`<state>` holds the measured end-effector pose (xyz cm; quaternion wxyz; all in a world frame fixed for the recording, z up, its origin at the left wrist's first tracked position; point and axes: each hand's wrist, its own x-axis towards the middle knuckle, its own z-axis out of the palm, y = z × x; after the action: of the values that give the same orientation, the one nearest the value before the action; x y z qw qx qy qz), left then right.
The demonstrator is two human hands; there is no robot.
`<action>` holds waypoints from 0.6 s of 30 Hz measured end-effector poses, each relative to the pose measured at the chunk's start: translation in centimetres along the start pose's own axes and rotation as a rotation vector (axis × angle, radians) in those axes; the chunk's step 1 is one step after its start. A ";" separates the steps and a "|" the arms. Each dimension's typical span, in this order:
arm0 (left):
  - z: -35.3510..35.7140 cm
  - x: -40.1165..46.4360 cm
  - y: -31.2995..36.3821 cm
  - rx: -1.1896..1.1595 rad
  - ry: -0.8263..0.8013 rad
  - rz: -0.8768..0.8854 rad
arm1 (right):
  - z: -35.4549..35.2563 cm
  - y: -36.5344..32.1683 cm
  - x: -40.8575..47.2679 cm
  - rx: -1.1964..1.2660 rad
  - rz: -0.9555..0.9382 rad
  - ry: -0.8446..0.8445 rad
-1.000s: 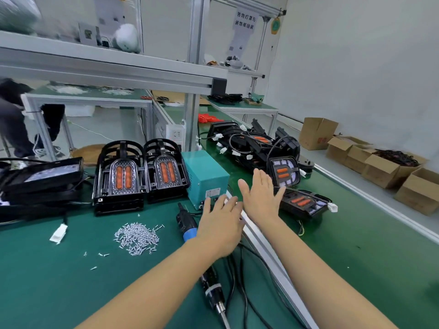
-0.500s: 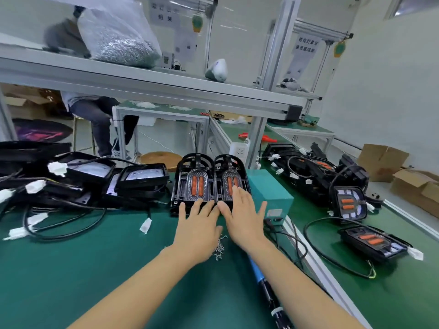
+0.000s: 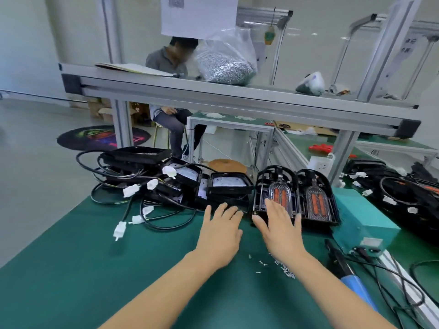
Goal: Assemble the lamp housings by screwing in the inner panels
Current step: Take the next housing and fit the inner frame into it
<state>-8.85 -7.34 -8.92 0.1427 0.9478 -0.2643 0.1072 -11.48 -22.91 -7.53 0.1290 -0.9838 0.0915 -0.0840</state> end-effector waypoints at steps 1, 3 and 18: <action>-0.6 -0.2 -0.9 -0.014 0.058 0.010 | 0.1 -0.4 0.2 0.005 -0.013 -0.002; -2.4 -0.5 -2.4 -0.045 0.250 0.064 | 0.3 -1.3 0.4 0.015 -0.036 -0.020; -10.7 3.0 -17.5 0.451 0.314 -0.321 | 0.5 -6.1 0.4 0.063 -0.172 -0.041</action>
<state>1.60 9.10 -1.80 -0.0169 0.9570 -0.0558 0.2841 -10.02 -17.13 -6.28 0.1542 -0.9850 0.0014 -0.0773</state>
